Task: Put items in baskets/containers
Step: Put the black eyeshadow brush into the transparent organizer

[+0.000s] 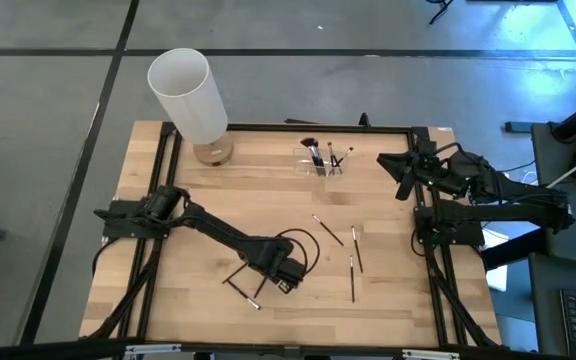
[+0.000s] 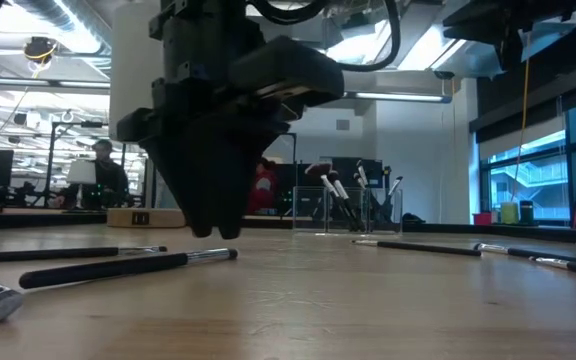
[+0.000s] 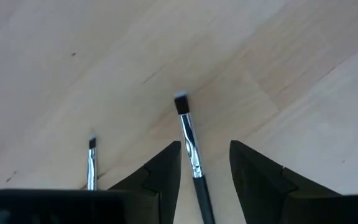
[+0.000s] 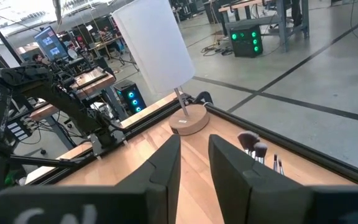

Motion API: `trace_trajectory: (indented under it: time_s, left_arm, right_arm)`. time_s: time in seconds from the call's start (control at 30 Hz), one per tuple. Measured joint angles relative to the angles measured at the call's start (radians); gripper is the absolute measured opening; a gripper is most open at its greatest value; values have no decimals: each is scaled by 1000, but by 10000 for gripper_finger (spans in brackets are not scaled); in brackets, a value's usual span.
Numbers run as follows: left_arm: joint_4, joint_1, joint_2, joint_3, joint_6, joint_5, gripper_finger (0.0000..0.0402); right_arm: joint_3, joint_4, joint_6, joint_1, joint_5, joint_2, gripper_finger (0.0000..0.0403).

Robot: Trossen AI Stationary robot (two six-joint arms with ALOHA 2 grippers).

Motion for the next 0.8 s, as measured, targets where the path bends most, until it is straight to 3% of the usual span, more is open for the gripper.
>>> trace_trajectory:
  time_s: [0.8]
  left_arm:
    - [-4,0,36,-3,0,2,125]
  right_arm:
    - [0,0,0,0,0,0,84]
